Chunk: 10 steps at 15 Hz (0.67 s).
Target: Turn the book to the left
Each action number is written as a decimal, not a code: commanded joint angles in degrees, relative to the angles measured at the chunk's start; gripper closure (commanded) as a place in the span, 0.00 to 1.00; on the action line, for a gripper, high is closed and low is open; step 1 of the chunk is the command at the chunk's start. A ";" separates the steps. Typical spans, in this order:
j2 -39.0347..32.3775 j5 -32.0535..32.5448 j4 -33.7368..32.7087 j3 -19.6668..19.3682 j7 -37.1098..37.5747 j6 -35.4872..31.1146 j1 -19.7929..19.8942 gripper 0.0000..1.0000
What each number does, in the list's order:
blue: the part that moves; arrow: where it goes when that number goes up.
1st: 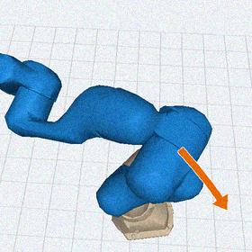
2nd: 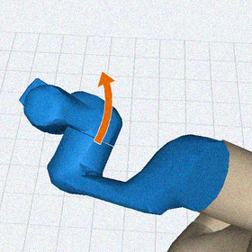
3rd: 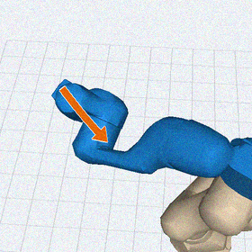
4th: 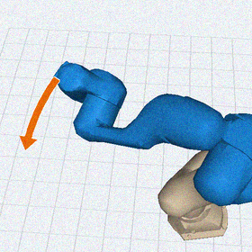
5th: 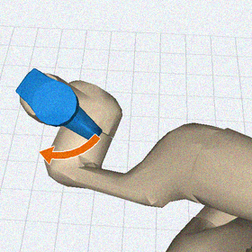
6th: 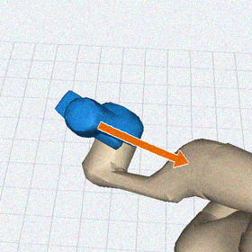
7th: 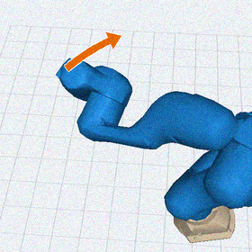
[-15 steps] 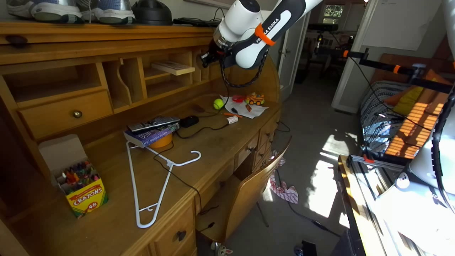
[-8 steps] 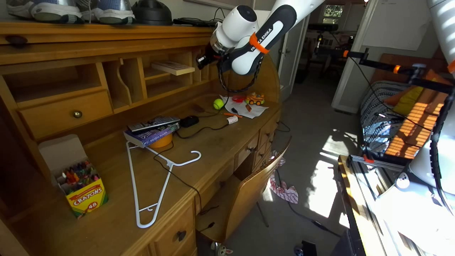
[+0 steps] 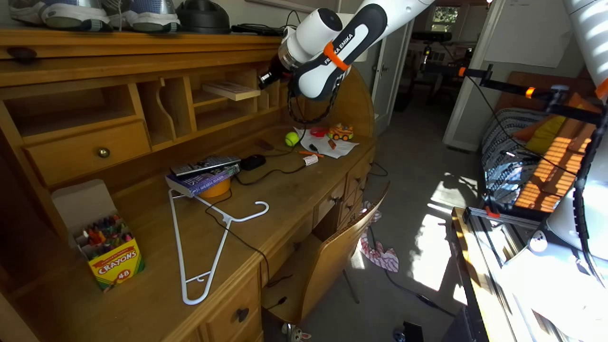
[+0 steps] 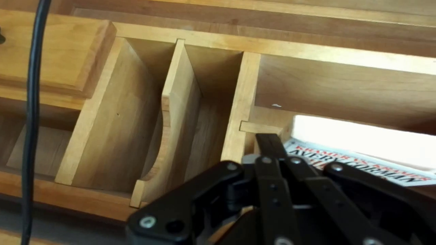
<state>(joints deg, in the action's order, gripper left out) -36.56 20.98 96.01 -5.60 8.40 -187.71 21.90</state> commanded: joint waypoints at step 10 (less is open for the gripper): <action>-0.60 -4.38 0.63 6.23 -9.28 0.30 4.23 1.00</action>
<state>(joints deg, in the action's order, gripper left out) -37.17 15.50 96.05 -2.44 0.38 -187.71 23.90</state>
